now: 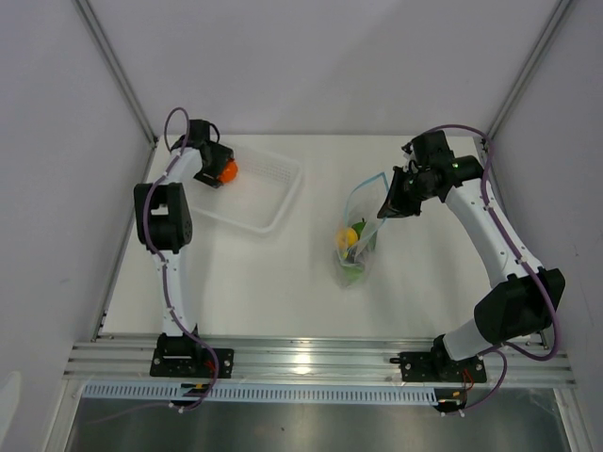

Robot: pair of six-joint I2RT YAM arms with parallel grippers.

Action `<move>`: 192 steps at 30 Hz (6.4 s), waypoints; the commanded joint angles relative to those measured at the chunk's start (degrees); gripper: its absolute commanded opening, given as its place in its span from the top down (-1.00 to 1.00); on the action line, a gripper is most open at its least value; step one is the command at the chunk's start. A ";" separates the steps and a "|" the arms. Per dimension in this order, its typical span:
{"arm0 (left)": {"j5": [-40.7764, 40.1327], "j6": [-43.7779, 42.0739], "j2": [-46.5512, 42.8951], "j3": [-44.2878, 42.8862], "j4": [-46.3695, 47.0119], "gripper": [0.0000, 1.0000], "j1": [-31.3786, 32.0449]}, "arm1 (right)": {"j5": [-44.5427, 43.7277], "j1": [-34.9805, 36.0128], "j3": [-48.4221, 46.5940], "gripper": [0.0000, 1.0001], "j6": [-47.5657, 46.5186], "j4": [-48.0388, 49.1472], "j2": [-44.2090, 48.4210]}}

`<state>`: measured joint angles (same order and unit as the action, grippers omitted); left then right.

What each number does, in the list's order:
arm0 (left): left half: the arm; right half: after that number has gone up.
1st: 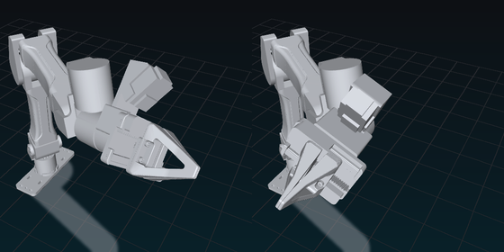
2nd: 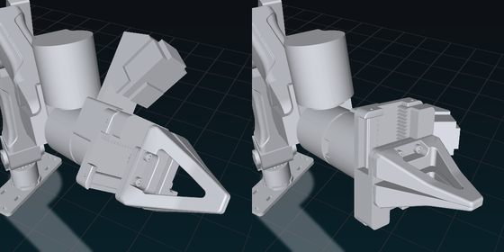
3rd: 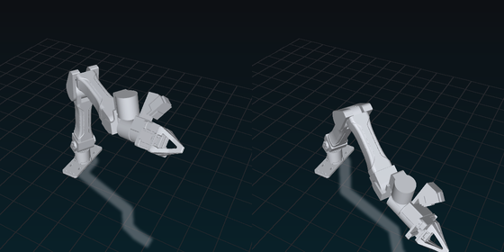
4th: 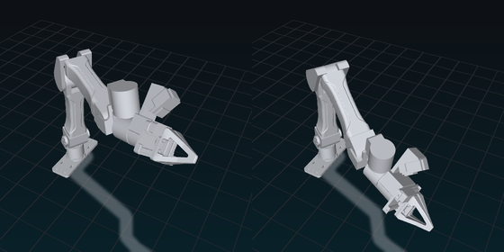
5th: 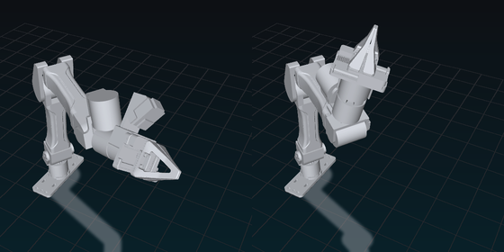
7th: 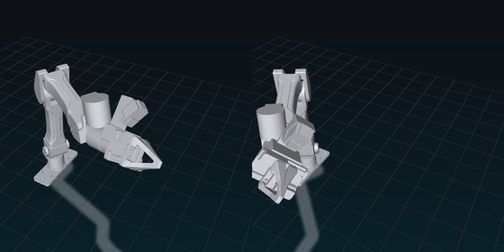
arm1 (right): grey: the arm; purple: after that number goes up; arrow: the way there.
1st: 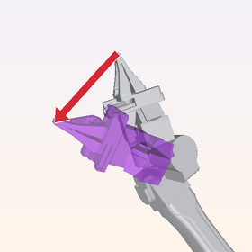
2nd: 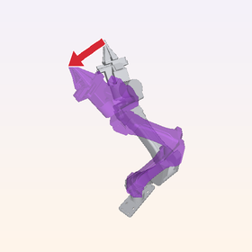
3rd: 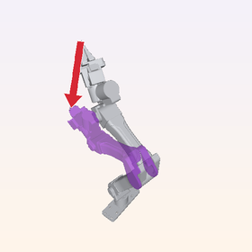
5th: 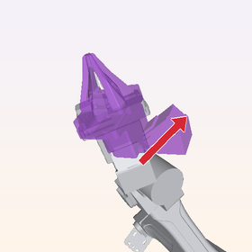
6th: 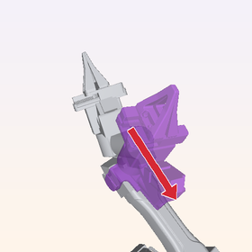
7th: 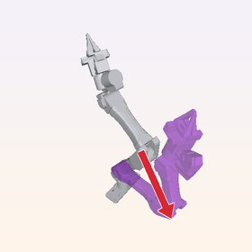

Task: Place the food in the zip-top bag and seal the zipper
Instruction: Pick up the fake vegetable from the bin, then place the fake vegetable in the zipper food storage bag, then zip the zipper food storage bag at the center of the board.

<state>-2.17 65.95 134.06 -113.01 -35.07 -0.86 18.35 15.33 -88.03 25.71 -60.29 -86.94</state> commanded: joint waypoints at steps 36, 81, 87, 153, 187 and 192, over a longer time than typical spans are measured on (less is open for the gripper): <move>40.59 -34.57 -42.22 24.96 16.45 0.25 42.35 | 3.36 -0.22 -0.65 1.00 0.48 5.54 2.82; 19.49 -49.78 -21.40 -4.65 -15.89 -0.99 40.42 | 8.19 -0.30 -0.74 1.00 -2.95 2.90 2.91; 20.88 -48.64 -17.87 -7.41 -16.88 -0.91 38.14 | 8.11 -0.13 -2.14 1.00 -5.06 1.76 2.12; 29.68 -6.63 -47.58 33.20 9.84 0.99 44.90 | 0.19 11.48 12.00 -0.19 -18.41 12.57 27.53; 32.15 -10.49 -48.19 32.24 9.32 0.99 44.81 | 7.30 8.93 10.42 0.55 -24.40 15.11 21.81; 31.44 -12.51 -48.36 31.36 9.05 0.74 44.55 | 14.95 9.10 11.39 1.00 -23.69 15.90 22.51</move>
<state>27.86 55.81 87.35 -78.56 -27.29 43.59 27.00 24.47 -75.42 2.31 -46.35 -65.28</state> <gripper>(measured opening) 0.097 0.006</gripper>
